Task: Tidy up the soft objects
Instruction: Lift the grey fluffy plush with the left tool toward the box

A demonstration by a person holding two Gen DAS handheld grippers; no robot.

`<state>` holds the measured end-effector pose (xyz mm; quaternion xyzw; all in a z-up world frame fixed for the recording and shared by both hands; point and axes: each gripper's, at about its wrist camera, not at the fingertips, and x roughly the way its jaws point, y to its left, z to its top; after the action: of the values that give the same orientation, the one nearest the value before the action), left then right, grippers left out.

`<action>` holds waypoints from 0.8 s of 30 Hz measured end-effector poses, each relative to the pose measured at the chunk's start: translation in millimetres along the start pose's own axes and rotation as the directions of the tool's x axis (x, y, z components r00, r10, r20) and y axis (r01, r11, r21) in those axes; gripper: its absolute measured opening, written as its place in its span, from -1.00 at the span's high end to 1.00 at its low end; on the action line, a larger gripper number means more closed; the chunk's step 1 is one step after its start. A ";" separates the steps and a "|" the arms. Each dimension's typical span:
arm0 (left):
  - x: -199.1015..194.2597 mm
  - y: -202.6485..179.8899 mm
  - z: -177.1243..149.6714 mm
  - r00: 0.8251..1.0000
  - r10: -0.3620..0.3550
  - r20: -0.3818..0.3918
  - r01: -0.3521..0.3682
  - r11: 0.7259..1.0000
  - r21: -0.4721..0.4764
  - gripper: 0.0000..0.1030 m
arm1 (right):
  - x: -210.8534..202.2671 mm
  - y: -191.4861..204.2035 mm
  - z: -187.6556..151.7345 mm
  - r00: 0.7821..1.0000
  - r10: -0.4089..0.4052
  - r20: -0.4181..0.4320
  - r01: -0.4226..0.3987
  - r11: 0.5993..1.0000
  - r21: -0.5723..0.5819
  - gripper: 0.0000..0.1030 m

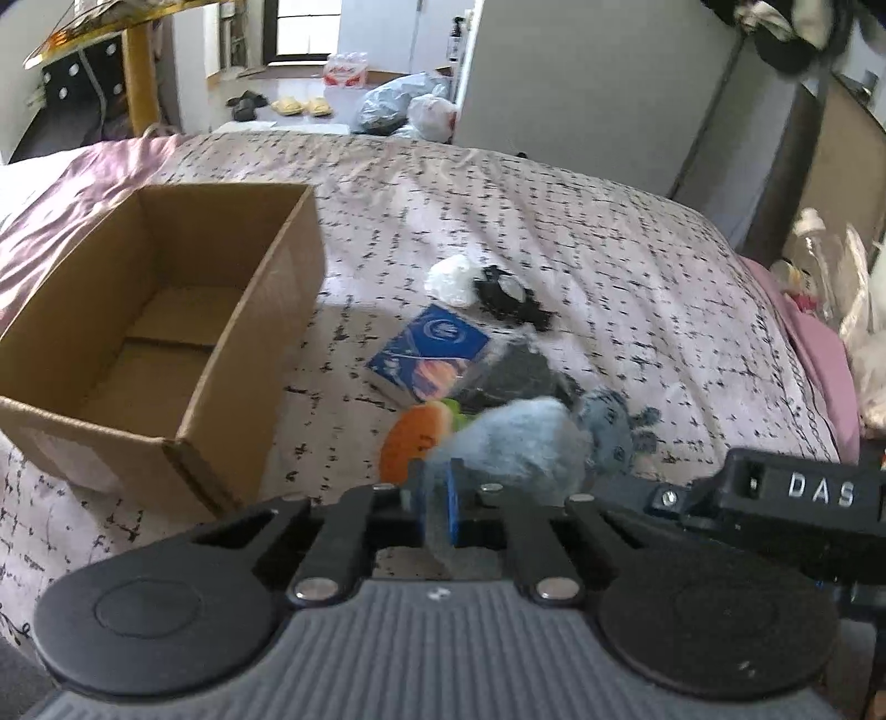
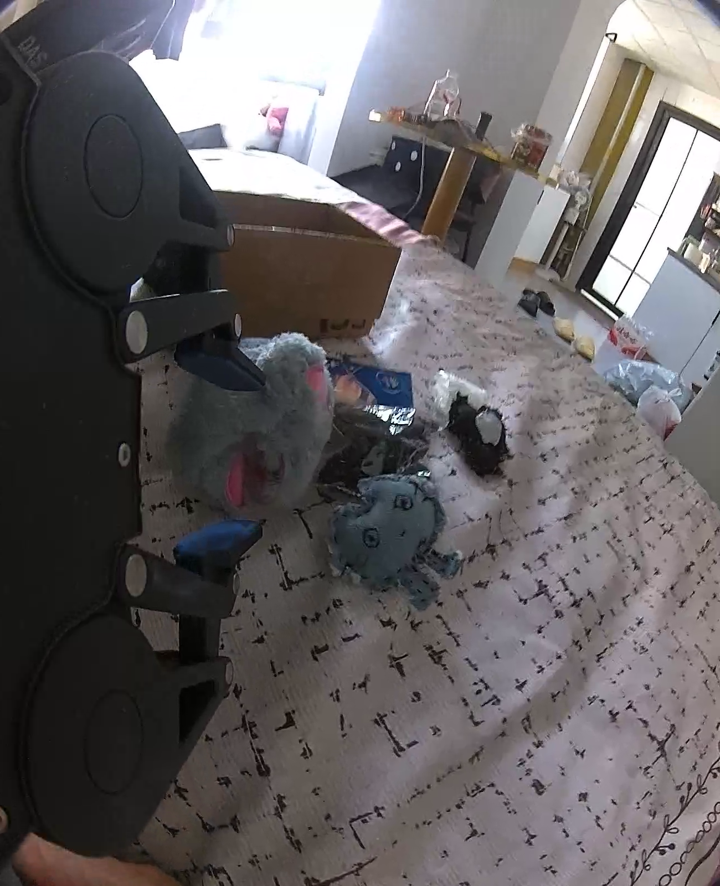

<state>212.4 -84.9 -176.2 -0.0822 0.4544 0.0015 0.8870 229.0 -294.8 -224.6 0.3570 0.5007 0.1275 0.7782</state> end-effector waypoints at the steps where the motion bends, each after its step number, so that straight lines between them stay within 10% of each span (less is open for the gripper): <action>1: 0.9 2.5 0.7 1.000 -0.012 -0.003 0.012 1.000 -0.008 0.88 | 1.6 -1.5 0.0 1.000 -0.014 0.002 0.014 1.000 0.011 0.00; 12: -6.8 -13.4 -6.1 0.996 -0.074 -0.044 0.076 0.996 0.041 0.79 | 19.3 -20.9 -0.8 0.999 -0.005 -0.041 0.012 0.987 0.162 0.33; 24: 1.2 -19.4 -14.3 0.995 -0.056 -0.085 0.062 0.996 0.068 0.05 | 28.5 -12.7 -4.1 0.997 0.040 -0.069 -0.030 0.989 0.146 -0.12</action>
<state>203.1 -106.2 -182.6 -0.0641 0.4882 -0.0445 0.8693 236.7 -286.2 -253.9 0.4167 0.5300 0.1171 0.7292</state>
